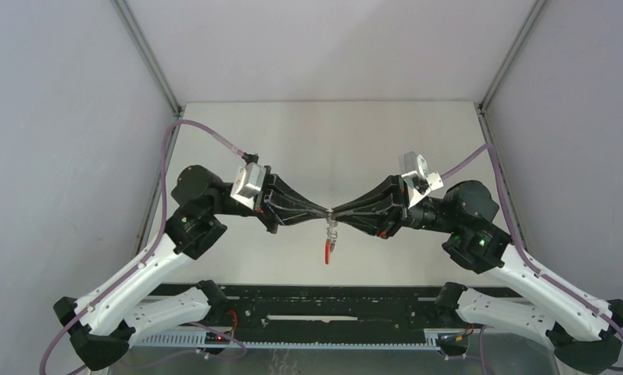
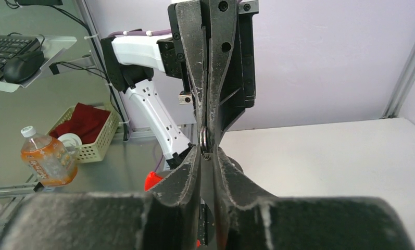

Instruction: Put the keys on the keyring

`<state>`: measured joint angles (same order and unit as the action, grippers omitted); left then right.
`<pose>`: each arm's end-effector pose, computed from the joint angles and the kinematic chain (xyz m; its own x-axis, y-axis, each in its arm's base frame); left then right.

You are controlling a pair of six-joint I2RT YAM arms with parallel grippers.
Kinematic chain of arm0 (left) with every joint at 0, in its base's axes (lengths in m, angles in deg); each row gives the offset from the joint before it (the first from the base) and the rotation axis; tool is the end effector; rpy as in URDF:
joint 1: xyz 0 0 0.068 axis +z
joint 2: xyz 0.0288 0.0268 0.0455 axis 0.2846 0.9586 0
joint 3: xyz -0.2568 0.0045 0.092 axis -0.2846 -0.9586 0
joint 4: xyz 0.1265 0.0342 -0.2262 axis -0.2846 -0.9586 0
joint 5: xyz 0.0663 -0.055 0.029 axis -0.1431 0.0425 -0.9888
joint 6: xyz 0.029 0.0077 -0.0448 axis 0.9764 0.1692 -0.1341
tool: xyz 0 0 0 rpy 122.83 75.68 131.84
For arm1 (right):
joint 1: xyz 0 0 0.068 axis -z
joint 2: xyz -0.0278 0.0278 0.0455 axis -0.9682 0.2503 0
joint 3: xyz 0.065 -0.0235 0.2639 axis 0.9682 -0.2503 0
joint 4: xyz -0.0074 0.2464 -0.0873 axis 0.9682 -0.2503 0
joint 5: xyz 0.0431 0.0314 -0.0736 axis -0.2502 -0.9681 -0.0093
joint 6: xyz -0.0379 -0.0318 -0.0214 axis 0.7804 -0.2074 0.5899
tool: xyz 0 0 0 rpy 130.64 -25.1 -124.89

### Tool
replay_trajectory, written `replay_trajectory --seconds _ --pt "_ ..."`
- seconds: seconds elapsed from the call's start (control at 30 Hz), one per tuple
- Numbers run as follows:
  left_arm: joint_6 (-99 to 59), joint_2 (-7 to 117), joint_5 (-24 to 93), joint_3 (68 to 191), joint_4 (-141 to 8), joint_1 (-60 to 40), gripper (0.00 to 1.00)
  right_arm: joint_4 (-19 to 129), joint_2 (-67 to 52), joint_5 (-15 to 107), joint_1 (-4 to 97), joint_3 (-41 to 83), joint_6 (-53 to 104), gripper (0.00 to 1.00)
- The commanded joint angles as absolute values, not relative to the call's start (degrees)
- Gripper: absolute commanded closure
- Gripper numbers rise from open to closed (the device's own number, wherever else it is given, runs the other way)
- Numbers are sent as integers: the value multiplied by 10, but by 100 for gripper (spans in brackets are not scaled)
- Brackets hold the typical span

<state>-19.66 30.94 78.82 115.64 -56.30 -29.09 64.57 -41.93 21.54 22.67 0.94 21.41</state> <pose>0.1059 -0.1488 0.4422 0.0441 -0.2156 -0.9755 0.9844 -0.1568 0.0792 0.0879 0.1475 0.4347 -0.0030 0.2614 -0.9652 -0.9982 0.0568 0.0185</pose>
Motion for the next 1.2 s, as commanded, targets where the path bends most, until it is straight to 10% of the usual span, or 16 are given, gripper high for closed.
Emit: replay_trajectory --seconds 0.0,0.17,0.3,1.17 --pt "-172 302 778 1155 -564 -294 100 676 -416 213 230 12 201 86" --pt "-153 306 774 1162 -604 -294 99 614 -396 218 229 41 221 100" --pt "-68 307 768 1180 -733 -294 79 489 -378 226 229 84 248 100" --pt "74 322 816 1230 -931 -302 82 166 -270 274 174 262 370 100"
